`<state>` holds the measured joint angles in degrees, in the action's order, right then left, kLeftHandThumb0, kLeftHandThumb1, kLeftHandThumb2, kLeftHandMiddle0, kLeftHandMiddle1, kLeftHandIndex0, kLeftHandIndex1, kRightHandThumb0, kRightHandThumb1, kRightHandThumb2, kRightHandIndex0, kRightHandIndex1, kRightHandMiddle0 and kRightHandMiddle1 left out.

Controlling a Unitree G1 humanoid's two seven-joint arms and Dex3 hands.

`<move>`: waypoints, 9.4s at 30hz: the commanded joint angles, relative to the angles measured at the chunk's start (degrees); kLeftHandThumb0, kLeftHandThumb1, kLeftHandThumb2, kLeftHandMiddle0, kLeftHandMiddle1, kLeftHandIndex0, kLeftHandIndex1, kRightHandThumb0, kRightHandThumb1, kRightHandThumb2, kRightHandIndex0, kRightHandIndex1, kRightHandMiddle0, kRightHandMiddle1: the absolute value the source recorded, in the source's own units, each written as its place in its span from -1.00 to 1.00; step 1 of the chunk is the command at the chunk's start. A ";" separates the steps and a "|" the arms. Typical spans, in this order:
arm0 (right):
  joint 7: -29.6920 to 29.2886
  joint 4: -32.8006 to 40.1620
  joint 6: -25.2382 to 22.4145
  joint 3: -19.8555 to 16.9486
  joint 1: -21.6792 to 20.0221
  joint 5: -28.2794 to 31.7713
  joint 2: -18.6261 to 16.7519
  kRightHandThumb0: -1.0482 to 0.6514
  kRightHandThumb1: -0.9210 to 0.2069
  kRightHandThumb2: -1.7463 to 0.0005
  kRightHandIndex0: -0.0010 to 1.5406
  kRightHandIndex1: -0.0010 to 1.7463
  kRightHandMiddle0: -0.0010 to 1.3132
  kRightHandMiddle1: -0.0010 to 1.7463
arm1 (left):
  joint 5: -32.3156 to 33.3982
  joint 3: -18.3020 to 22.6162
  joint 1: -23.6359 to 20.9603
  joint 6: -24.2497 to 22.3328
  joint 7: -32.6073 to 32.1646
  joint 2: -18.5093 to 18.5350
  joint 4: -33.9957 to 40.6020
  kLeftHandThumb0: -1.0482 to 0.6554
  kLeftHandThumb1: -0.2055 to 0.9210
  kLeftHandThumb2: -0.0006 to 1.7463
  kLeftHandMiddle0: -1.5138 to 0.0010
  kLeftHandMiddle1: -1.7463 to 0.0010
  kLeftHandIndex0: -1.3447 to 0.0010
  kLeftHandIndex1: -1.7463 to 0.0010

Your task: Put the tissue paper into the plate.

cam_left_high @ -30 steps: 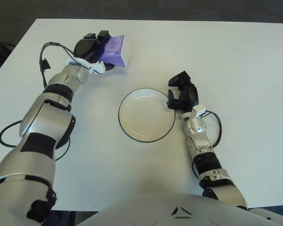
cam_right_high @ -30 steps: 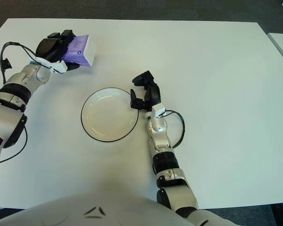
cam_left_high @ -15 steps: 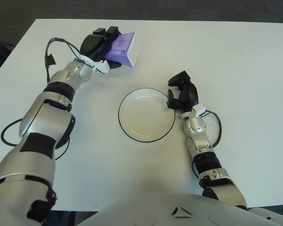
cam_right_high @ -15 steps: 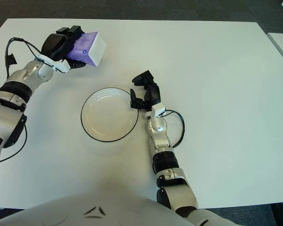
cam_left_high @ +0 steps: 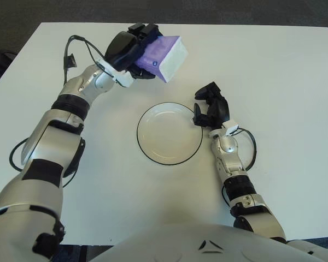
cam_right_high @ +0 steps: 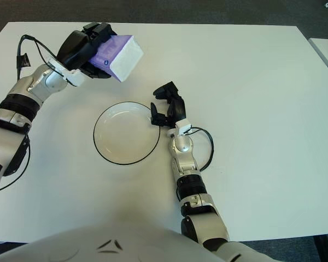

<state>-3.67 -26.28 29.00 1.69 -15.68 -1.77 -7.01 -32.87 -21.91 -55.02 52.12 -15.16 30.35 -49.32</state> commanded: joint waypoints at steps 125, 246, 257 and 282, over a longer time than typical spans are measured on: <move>-2.97 -14.96 -1.15 -2.52 0.48 -1.27 -0.40 0.22 -0.01 -0.39 -0.21 1.00 -0.32 0.78 | 26.61 -0.25 19.18 13.48 41.08 4.16 23.60 -0.52 0.98 -0.36 0.82 -0.25 0.95 -0.41; -4.80 -20.05 -0.37 -3.04 -1.60 -1.47 -0.07 0.22 0.03 -0.42 -0.16 0.96 -0.34 0.82 | 24.86 24.84 20.17 -3.86 19.79 -9.20 12.76 -0.74 1.00 -0.04 0.89 0.97 0.94 0.96; -4.40 -20.19 -0.13 -3.19 -1.67 -1.00 -0.23 0.22 0.02 -0.41 -0.15 0.95 -0.35 0.82 | 21.43 24.13 25.88 -15.00 19.51 -8.46 21.50 -0.80 1.00 0.03 0.93 1.00 0.96 0.93; -4.63 -20.64 0.06 -3.33 -1.94 -1.40 -0.18 0.22 0.03 -0.43 -0.18 0.99 -0.34 0.82 | 27.28 25.10 34.07 -23.75 19.47 -13.27 20.09 -0.83 1.00 0.04 0.93 1.00 1.00 0.76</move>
<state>-7.73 -40.34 31.91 -1.00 -25.94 -3.36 -7.41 -6.82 2.31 -22.34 30.19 4.34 17.42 -30.84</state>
